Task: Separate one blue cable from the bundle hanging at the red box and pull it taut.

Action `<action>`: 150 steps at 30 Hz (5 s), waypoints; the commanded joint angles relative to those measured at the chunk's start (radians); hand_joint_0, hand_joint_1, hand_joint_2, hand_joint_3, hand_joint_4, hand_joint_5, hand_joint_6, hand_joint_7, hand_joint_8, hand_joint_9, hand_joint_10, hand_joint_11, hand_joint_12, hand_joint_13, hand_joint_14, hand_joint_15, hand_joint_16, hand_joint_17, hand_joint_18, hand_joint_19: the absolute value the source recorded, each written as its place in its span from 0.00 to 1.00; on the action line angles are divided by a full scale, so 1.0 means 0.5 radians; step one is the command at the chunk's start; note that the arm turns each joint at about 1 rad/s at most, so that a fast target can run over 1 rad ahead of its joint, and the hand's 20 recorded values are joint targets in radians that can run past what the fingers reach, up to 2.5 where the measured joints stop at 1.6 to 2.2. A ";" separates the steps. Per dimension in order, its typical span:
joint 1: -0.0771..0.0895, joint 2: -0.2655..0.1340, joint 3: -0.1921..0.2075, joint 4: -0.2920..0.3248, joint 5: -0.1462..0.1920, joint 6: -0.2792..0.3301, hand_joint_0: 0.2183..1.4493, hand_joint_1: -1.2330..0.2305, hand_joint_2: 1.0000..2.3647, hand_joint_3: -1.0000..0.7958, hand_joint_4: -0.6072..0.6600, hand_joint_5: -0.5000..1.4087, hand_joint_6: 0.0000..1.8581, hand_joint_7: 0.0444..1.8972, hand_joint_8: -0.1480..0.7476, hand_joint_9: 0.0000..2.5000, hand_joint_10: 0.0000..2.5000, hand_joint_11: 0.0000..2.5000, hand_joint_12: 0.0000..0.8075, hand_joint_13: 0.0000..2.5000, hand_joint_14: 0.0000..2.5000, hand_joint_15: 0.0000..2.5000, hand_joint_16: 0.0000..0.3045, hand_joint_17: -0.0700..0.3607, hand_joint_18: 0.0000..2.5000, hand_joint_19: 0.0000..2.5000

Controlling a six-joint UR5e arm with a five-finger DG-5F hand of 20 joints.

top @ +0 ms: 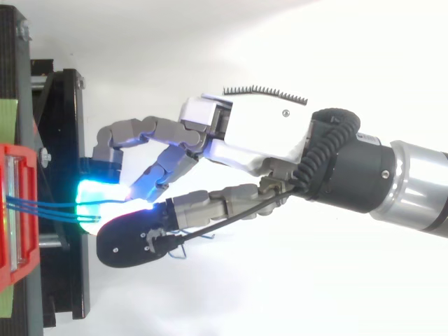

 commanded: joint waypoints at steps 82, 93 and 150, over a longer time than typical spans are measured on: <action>0.067 0.052 0.076 -0.229 0.095 -0.024 0.35 0.42 0.00 0.28 0.61 0.16 0.46 0.53 0.56 0.46 0.01 0.38 0.43 0.44 0.01 0.24 0.09 0.31 0.33 0.18; 0.067 0.052 0.073 -0.229 0.098 -0.024 0.45 0.23 0.01 0.38 0.58 0.15 0.47 0.53 0.54 0.42 0.01 0.40 0.45 0.42 0.01 0.24 0.10 0.33 0.33 0.19; 0.079 0.052 0.046 -0.223 0.098 -0.024 0.34 0.53 0.01 0.40 0.59 0.18 0.40 0.59 0.53 0.44 0.01 0.37 0.48 0.35 0.01 0.24 0.15 0.40 0.34 0.26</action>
